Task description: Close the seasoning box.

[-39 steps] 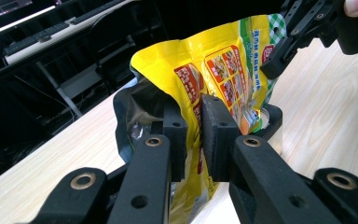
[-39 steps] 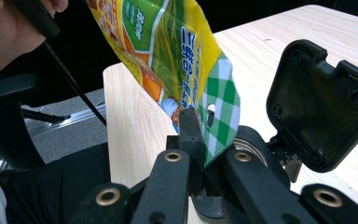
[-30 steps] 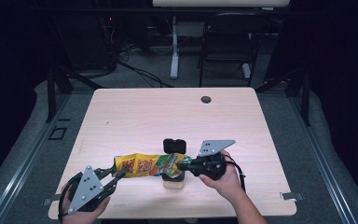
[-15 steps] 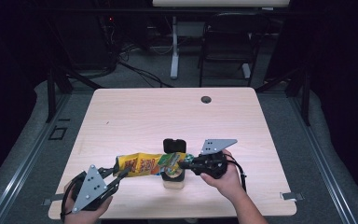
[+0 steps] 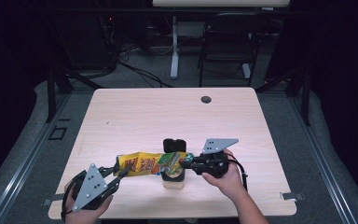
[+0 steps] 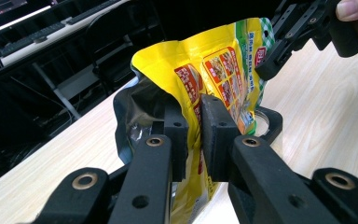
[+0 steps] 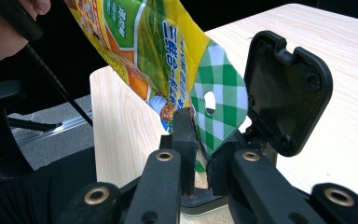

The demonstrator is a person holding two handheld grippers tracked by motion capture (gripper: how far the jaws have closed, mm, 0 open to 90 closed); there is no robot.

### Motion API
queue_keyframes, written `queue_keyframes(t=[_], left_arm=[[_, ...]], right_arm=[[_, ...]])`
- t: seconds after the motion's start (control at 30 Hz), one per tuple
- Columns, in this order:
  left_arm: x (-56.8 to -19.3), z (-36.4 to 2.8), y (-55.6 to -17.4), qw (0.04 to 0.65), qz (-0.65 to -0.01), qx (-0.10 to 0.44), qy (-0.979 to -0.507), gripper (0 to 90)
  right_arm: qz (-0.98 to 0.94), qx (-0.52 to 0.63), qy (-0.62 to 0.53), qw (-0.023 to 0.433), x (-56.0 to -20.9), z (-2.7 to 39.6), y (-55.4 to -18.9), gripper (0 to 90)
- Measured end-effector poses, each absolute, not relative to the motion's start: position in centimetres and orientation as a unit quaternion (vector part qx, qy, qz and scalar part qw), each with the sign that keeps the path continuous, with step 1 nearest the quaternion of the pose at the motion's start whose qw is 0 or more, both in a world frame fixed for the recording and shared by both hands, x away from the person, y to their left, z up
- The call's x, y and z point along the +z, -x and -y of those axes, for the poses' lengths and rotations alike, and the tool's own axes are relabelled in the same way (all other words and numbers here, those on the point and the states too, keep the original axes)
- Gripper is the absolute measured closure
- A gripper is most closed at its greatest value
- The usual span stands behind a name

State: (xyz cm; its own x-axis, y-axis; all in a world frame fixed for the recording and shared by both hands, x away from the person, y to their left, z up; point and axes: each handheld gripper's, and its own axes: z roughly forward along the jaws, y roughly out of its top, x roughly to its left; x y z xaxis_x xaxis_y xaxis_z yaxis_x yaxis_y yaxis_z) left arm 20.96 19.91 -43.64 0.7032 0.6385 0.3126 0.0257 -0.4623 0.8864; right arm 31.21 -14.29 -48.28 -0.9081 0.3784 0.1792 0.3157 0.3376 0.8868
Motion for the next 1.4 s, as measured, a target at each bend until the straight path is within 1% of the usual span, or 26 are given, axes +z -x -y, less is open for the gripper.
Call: queue_keyframes(t=[1.4], left_arm=[[-43.59,-19.75,-20.93,0.476,-0.208,0.324,-0.79,81.8]], right_arm=[[-0.816,0.537,-0.215,0.023,-48.45,14.39,-31.32,88.9]])
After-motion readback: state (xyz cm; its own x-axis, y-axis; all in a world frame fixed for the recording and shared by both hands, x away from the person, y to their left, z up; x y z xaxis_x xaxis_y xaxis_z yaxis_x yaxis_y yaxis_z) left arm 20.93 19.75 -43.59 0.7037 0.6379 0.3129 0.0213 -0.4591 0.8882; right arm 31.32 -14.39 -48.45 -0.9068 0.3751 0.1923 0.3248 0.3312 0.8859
